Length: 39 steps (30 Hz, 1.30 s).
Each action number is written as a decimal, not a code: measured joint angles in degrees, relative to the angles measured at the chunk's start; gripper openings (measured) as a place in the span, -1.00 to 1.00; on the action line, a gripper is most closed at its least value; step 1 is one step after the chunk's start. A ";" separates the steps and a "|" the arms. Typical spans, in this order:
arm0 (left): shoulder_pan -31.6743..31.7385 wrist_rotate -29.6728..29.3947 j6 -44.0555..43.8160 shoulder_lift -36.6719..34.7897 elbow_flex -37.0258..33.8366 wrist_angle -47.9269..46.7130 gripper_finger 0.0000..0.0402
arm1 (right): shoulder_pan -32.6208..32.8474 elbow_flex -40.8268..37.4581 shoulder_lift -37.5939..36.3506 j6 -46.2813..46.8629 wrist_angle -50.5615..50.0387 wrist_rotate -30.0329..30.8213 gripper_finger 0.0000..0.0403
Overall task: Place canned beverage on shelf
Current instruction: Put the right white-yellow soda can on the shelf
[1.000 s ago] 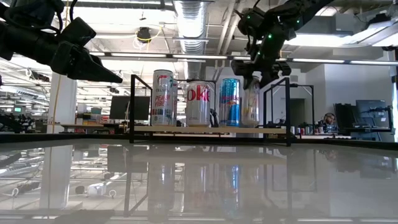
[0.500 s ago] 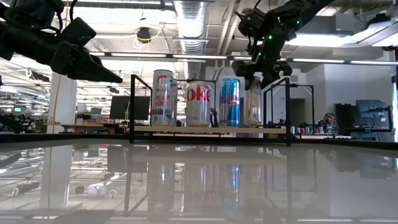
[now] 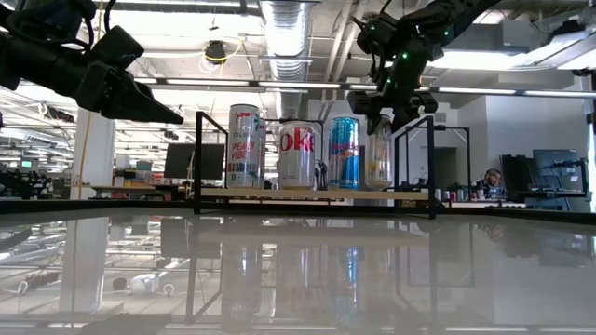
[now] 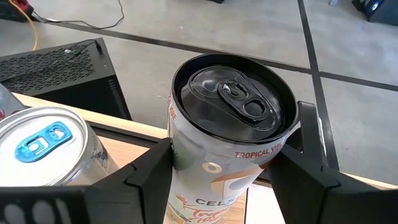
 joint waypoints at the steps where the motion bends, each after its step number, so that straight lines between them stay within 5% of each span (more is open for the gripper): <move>1: 0.00 0.00 -0.01 0.00 0.00 0.00 0.37 | 0.00 0.00 0.00 0.00 0.00 0.00 0.25; 13: 0.00 0.00 0.00 0.00 0.00 0.00 0.37 | 0.00 0.02 0.00 0.01 0.02 0.00 0.27; 25: 0.00 0.00 0.00 -0.02 0.00 -0.02 0.37 | 0.00 0.03 -0.02 0.02 0.27 -0.01 0.58; 39: 0.00 0.00 0.00 -0.02 0.00 -0.07 0.37 | 0.02 0.15 -0.15 0.04 0.22 -0.02 0.59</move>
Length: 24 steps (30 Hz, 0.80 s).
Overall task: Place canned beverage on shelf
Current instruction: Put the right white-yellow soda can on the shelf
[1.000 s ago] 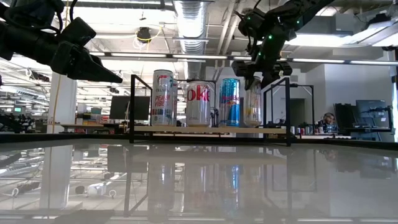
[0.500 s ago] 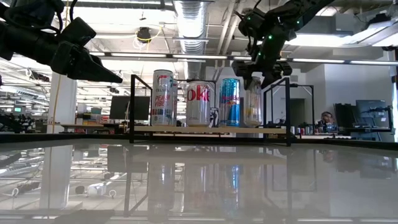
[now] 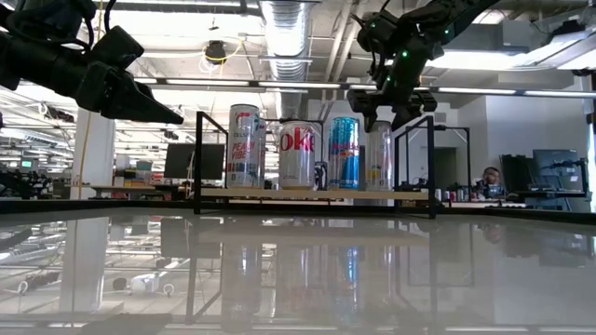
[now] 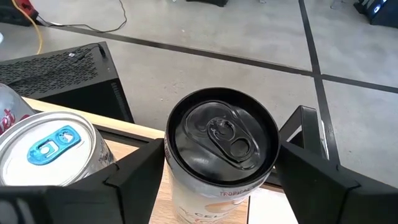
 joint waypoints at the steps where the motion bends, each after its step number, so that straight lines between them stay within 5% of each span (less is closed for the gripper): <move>1: 0.00 0.00 0.00 0.00 0.00 0.00 0.37 | 0.01 0.00 0.00 0.00 0.14 0.00 0.59; 24: 0.00 0.06 0.11 0.01 0.00 -0.68 0.37 | 0.13 7.50 0.11 -4.59 -2.76 1.13 0.60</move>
